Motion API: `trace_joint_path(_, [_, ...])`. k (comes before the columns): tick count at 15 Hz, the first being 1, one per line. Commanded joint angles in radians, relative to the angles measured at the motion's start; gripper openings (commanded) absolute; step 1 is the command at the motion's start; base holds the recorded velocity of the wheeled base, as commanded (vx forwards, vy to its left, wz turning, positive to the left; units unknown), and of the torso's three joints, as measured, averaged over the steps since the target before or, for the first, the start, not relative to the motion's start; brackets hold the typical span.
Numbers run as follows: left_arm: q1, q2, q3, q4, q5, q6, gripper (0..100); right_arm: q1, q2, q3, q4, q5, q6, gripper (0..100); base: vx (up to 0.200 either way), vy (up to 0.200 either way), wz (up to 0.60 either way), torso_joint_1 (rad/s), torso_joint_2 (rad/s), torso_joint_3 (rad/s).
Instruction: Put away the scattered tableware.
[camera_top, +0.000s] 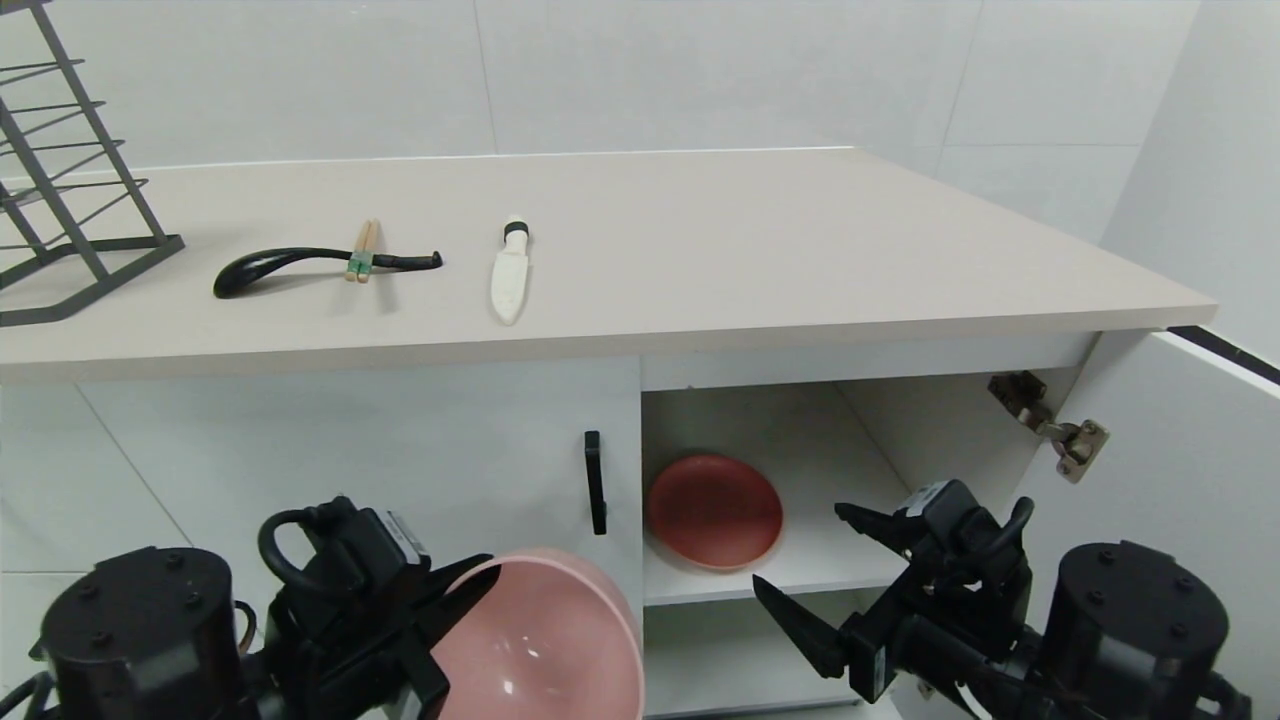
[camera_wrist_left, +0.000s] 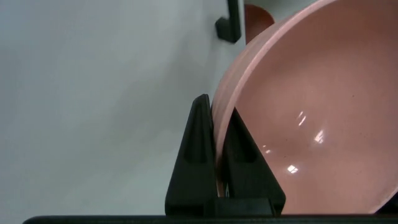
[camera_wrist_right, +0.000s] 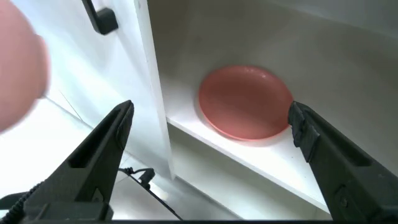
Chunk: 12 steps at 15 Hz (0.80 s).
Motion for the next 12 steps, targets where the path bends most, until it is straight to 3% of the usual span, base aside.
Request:
trace_joint_path(1, [-0.119, 0.084, -0.060, -0.004, 0.113, 0.006, 0, 0.001, -0.016, 0.003, -0.001, 0.000, 0.000, 100, 0.000, 0.000, 0.00, 0.000, 0.00, 0.000])
trace_joint_path(2, [-0.122, 0.087, -0.061, -0.004, 0.116, 0.006, 0, 0.001, -0.016, 0.003, -0.001, 0.000, 0.000, 100, 0.000, 0.000, 0.00, 0.000, 0.00, 0.000])
trace_joint_path(5, [-0.195, 0.288, -0.136, -0.205, 0.261, 0.011, 0, -0.011, -0.042, 0.045, -0.001, 0.000, 0.001, 100, 0.000, 0.000, 0.00, 0.000, 0.00, 0.000])
trace_joint_path(7, [-0.213, 0.408, -0.156, -0.355, 0.309, 0.054, 0, -0.017, -0.063, 0.069, -0.001, 0.000, 0.001, 100, 0.000, 0.000, 0.00, 0.000, 0.00, 0.000])
trace_joint_path(9, [-0.236, 0.472, -0.156, -0.363, 0.314, 0.097, 0, -0.031, -0.109, 0.088, -0.001, 0.000, 0.001, 100, 0.000, 0.000, 0.00, 0.000, 0.00, 0.000])
trace_joint_path(12, [-0.254, 0.493, -0.193, -0.363, 0.340, 0.098, 0, -0.089, -0.140, 0.098, -0.001, 0.000, 0.001, 100, 0.000, 0.000, 0.00, 0.000, 0.00, 0.000])
